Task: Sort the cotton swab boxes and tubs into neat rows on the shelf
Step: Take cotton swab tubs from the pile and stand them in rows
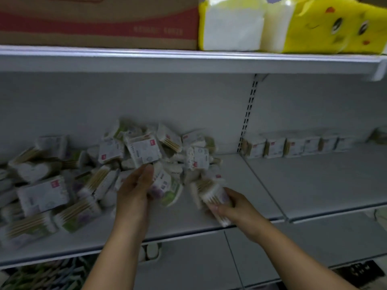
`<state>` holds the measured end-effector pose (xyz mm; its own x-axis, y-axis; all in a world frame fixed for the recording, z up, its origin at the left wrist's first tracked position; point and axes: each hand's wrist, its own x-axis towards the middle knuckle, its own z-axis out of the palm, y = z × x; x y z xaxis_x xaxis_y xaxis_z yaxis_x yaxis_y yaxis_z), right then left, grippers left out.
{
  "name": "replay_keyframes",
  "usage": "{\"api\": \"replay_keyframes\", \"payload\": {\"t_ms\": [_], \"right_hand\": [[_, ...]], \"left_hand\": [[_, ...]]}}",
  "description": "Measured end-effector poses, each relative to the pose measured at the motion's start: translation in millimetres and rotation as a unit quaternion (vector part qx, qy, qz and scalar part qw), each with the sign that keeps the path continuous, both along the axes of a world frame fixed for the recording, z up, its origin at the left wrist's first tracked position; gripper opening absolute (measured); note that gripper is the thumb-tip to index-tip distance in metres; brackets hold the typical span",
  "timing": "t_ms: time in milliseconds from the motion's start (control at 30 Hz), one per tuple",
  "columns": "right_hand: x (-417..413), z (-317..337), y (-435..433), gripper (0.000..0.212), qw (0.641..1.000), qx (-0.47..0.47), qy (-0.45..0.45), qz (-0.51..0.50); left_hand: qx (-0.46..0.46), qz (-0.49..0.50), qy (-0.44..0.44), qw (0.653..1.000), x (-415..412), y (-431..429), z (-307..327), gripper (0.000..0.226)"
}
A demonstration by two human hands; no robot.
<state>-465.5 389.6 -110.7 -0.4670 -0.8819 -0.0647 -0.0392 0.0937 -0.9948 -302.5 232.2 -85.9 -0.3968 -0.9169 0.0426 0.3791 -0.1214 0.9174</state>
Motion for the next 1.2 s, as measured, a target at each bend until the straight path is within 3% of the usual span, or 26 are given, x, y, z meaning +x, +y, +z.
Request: {"api": "replay_keyframes", "payload": {"t_ms": [300, 433, 500, 600, 733, 933, 1200], "right_hand": [[-103, 29, 78, 0.034, 0.993, -0.043, -0.074, -0.085], [-156, 36, 135, 0.050, 0.992, -0.049, 0.009, -0.112], [-180, 37, 168, 0.038, 0.989, -0.065, 0.041, -0.128], [-212, 40, 217, 0.031, 0.980, -0.071, 0.062, -0.178], [-254, 40, 276, 0.049, 0.963, -0.094, 0.037, -0.249], [-319, 41, 342, 0.062, 0.926, -0.088, 0.052, -0.363], [-429, 37, 406, 0.060, 0.890, -0.039, 0.083, -0.447]], "left_hand": [[0.078, -0.118, -0.039, 0.989, -128, 97, 11, 0.029], [0.073, -0.164, -0.046, 0.983, -200, 164, 17, 0.029], [0.034, -0.215, -0.065, 0.974, -229, 197, 19, 0.027], [-0.040, -0.301, -0.085, 0.949, -265, 237, 19, 0.071], [-0.085, -0.328, -0.103, 0.935, -319, 279, 20, 0.090], [-0.095, -0.349, -0.025, 0.932, -412, 328, 18, 0.089], [-0.063, -0.399, -0.022, 0.914, -558, 389, 0, 0.085]]}}
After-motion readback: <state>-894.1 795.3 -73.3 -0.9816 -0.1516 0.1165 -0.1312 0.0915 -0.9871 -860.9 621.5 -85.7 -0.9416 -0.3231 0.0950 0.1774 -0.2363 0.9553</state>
